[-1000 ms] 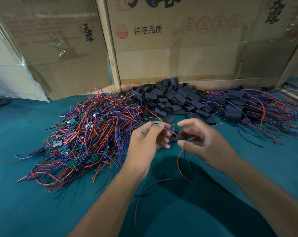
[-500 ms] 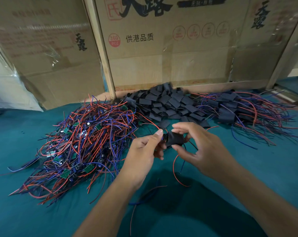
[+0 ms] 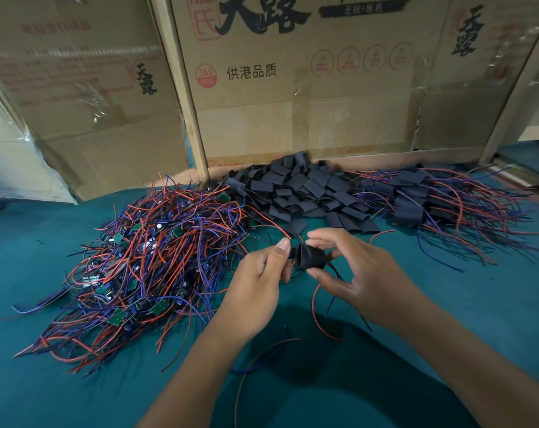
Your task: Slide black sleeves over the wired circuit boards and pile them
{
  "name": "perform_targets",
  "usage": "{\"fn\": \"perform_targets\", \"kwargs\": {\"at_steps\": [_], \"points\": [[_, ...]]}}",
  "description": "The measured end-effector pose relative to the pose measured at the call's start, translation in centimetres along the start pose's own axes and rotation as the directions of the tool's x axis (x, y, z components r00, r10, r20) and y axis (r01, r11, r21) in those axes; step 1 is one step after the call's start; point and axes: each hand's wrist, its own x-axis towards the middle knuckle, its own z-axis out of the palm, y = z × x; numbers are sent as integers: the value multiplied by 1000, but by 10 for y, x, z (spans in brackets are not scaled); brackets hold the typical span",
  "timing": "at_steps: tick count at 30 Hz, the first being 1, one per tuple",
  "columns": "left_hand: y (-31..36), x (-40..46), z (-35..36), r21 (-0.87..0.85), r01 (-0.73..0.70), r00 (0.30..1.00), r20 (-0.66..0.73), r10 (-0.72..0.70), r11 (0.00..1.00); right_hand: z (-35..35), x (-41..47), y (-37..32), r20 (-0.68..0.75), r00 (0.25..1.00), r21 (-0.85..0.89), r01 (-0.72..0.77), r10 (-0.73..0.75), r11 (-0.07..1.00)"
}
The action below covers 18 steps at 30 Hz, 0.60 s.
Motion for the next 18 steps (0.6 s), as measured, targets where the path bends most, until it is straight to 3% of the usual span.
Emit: {"fn": "perform_targets", "kwargs": {"at_steps": [18], "points": [[-4, 1, 3, -33, 13, 999, -35, -14, 999, 0, 0, -6, -35, 999, 33, -17, 18, 999]]}}
